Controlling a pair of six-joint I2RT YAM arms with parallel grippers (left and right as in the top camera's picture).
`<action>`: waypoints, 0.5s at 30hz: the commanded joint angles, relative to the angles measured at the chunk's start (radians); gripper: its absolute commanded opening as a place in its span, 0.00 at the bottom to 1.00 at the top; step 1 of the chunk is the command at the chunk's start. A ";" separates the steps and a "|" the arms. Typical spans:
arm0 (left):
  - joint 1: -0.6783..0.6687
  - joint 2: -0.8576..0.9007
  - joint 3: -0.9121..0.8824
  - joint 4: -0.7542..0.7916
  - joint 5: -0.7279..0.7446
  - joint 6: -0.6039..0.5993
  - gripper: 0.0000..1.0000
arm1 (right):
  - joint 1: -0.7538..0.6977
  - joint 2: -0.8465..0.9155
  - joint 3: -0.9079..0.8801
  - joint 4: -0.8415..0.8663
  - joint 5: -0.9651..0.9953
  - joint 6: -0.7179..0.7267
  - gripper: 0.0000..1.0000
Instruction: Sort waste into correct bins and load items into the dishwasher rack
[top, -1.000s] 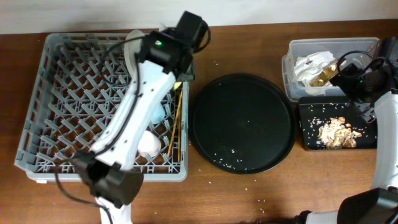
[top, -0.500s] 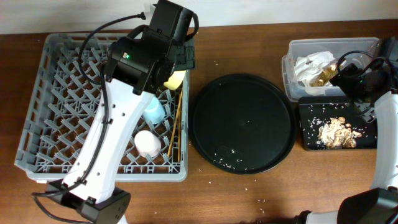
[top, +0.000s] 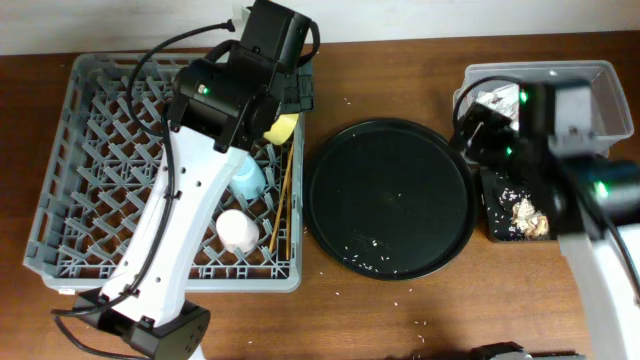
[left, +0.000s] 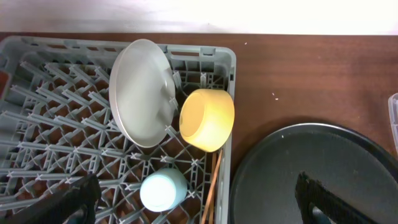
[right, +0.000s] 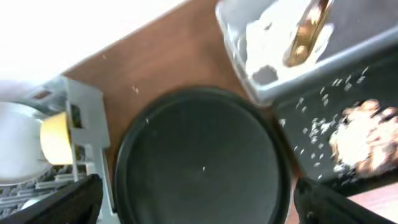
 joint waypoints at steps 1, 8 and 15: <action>0.001 -0.009 0.008 0.002 0.008 0.012 0.99 | 0.018 -0.110 -0.089 0.114 0.048 -0.229 0.98; 0.001 -0.009 0.008 0.002 0.008 0.012 0.99 | 0.016 -0.536 -0.767 0.764 -0.062 -0.452 0.98; 0.002 -0.009 0.008 0.002 0.008 0.012 0.99 | -0.043 -1.025 -1.409 1.167 -0.145 -0.451 0.99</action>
